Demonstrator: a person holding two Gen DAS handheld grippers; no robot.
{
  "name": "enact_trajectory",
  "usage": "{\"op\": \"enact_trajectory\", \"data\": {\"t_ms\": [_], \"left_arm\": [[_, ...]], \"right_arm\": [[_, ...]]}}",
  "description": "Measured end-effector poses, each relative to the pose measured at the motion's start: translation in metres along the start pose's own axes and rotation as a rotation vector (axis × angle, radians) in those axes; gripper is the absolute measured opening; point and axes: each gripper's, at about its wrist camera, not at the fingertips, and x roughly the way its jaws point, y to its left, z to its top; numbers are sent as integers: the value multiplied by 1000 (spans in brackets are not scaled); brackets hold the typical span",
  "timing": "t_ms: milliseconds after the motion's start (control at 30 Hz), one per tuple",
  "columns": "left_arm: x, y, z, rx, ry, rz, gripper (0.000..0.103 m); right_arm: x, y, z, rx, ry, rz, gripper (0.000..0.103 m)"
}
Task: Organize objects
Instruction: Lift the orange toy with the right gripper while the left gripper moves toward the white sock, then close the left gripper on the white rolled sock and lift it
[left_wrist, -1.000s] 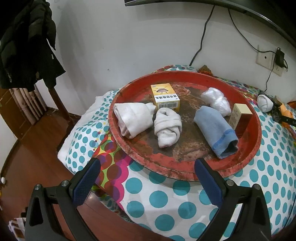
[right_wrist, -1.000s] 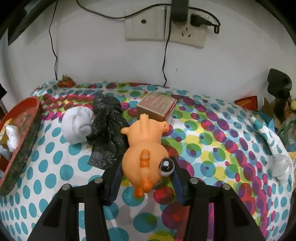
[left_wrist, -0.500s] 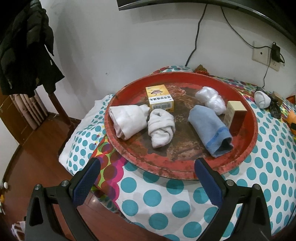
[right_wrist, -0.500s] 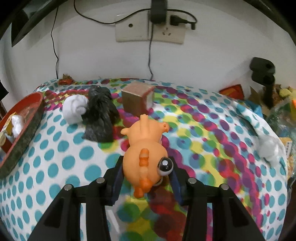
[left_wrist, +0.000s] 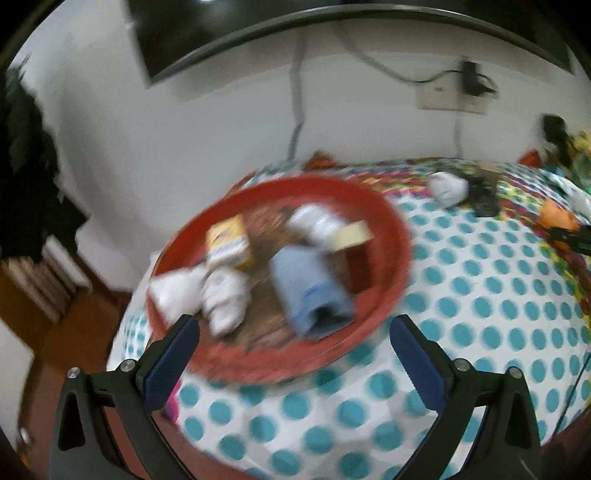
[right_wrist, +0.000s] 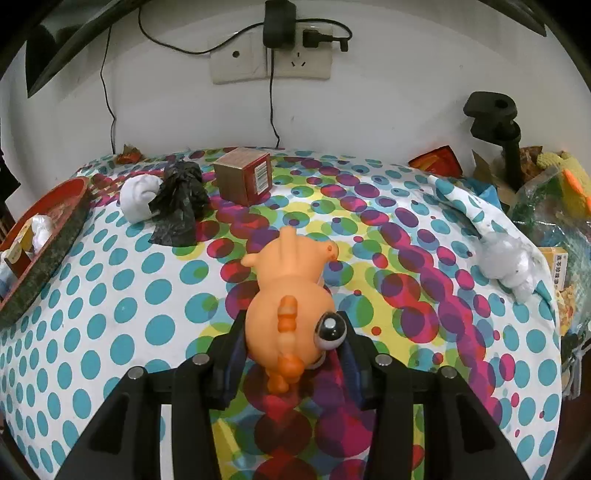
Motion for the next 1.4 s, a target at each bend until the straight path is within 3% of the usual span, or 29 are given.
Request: {"op": "enact_trajectory", "data": {"t_ms": [200,533,700,933,1033,1133,1267,1333,1400], "left_arm": [[14,-60,54,49,3,-95,103],[94,-124,141,7,142,-174,103],[136,-140,159,-36,232,-172,103],[172,-146,171,-145,320,-245,102],[186,-150,169,-166,350,-264,98],[197,-155,165,-180,379,-287,87],[203,-162,163,-182,393,-307,84],[203,-164,163,-187,388,-308,76],[203,-167,163,-181,386,-335,61]], "right_arm": [[0,-1,0,11,2,14,45],[1,-3,0,20,4,26,45],[1,-5,0,28,7,40,46],[6,-9,0,49,30,65,46],[6,-11,-1,61,32,76,45],[6,-11,-1,65,31,79,45],[6,-11,-1,66,31,80,45],[6,-11,-1,66,31,80,45],[6,-11,-2,66,31,80,45]]}}
